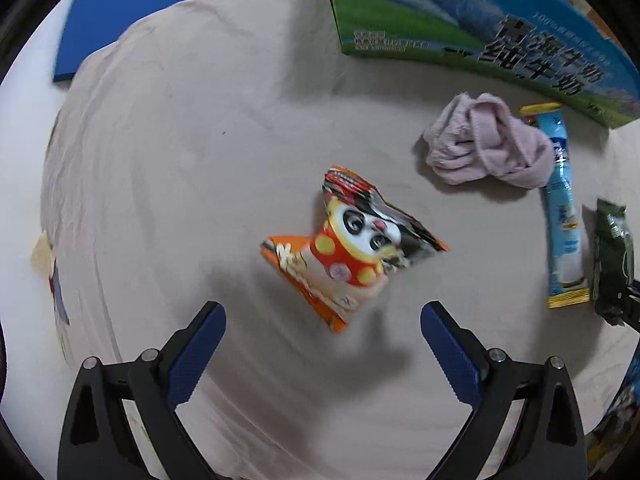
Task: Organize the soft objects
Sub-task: 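Grasp the panda snack bag with left tool while right tool grasps green Deeyeo bag, then lower both bags into the box and open both tools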
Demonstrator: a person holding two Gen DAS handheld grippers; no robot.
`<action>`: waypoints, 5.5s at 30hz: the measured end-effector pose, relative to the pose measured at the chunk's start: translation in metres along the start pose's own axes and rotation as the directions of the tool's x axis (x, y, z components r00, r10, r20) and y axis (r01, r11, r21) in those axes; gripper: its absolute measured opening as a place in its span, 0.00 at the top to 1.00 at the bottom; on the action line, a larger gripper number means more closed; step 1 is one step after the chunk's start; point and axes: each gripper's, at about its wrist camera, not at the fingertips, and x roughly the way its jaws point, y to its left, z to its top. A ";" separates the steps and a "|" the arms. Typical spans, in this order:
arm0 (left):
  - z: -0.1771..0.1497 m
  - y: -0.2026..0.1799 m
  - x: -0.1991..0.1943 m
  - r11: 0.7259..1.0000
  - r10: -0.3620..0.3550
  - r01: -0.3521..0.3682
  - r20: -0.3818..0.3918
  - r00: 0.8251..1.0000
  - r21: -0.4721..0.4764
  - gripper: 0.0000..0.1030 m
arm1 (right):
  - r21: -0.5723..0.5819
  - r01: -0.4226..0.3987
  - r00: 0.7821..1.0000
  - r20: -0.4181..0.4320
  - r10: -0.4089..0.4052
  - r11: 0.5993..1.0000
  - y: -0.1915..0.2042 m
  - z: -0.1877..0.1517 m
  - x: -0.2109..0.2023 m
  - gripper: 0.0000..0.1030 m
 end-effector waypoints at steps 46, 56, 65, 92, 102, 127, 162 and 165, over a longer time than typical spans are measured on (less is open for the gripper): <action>-0.028 -0.001 0.060 0.969 -0.230 0.218 -0.102 0.968 -0.120 0.52 | 0.113 -0.098 0.994 -0.028 0.102 0.989 -0.041 0.068 -0.027 0.57; -0.038 -0.001 0.031 0.958 -0.255 0.244 -0.057 0.965 -0.152 0.52 | 0.061 -0.062 0.998 0.011 0.061 0.996 -0.039 0.059 -0.047 0.66; -0.052 -0.010 -0.038 0.926 -0.357 0.359 0.040 0.933 -0.119 0.52 | -0.009 -0.124 0.987 0.097 0.125 0.992 -0.036 0.031 -0.110 0.67; 0.241 -0.025 -0.119 0.912 -0.391 0.407 0.196 0.899 -0.050 0.52 | 0.007 -0.098 0.948 0.304 0.091 0.995 -0.012 0.218 -0.223 0.67; 0.309 -0.030 -0.051 0.928 -0.358 0.364 0.076 0.930 -0.082 0.52 | 0.053 -0.078 0.986 0.149 0.069 0.996 -0.014 0.258 -0.119 0.67; 0.323 -0.024 -0.046 0.949 -0.294 0.299 0.055 0.954 -0.102 0.30 | 0.063 -0.083 0.990 0.122 0.075 0.995 -0.002 0.262 -0.089 0.42; 0.118 -0.011 -0.210 0.962 -0.226 0.268 0.397 0.889 -0.053 0.05 | -0.035 -0.039 0.875 0.482 0.051 0.999 0.010 0.127 -0.254 0.05; 0.107 -0.010 -0.219 0.960 -0.225 0.273 0.410 0.884 -0.062 0.05 | -0.039 -0.044 0.866 0.497 0.057 0.998 0.009 0.114 -0.265 0.05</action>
